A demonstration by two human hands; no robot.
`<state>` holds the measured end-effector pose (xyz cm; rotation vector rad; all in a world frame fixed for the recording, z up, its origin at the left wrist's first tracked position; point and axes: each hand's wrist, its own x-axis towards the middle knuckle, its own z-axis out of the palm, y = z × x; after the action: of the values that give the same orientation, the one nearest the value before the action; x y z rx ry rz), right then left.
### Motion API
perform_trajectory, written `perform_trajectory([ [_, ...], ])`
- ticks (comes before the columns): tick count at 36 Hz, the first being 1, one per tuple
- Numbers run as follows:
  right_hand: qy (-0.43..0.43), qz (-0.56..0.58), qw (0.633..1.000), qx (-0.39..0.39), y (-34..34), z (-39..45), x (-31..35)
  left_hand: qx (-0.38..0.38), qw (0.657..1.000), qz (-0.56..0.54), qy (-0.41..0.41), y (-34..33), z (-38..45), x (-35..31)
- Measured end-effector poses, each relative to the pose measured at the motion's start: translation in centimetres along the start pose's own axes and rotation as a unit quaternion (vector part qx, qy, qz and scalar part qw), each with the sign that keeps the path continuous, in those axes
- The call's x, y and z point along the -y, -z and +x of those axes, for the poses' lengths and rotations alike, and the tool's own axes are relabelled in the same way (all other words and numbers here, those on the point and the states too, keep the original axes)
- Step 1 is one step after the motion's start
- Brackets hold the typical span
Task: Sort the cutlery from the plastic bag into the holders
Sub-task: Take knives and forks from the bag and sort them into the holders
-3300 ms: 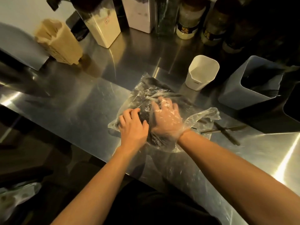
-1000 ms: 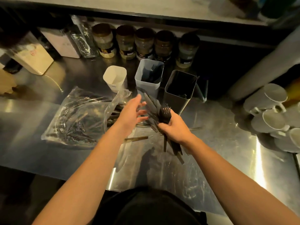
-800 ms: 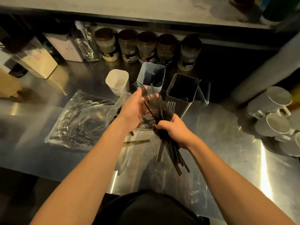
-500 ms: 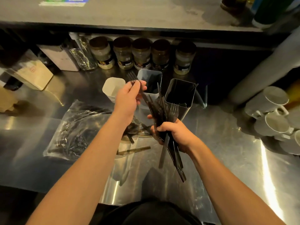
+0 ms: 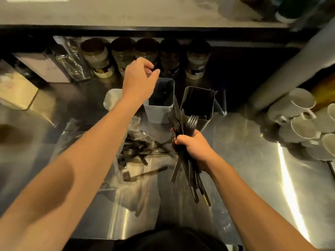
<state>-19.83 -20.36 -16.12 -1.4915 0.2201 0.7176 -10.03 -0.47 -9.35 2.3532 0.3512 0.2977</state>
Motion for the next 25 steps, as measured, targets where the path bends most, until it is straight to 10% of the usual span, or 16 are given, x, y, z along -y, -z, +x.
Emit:
perform_trajectory([
  [6, 0.08, -0.123, 0.982, -0.12, -2.1, 0.2, 0.5, 0.238, 0.961, 0.115, -0.078, 0.1, -8.5, -3.6],
  [17, 0.116, -0.128, 0.981, -0.091, -4.1, -1.6, 1.8, 0.125, 0.984, 0.082, -0.096, 0.1, -11.2, -1.9],
  [25, 0.124, -0.052, 0.991, -0.003, -4.2, -2.4, 1.6, 0.09, 0.971, -0.205, 0.079, 1.8, -10.5, -0.9],
])
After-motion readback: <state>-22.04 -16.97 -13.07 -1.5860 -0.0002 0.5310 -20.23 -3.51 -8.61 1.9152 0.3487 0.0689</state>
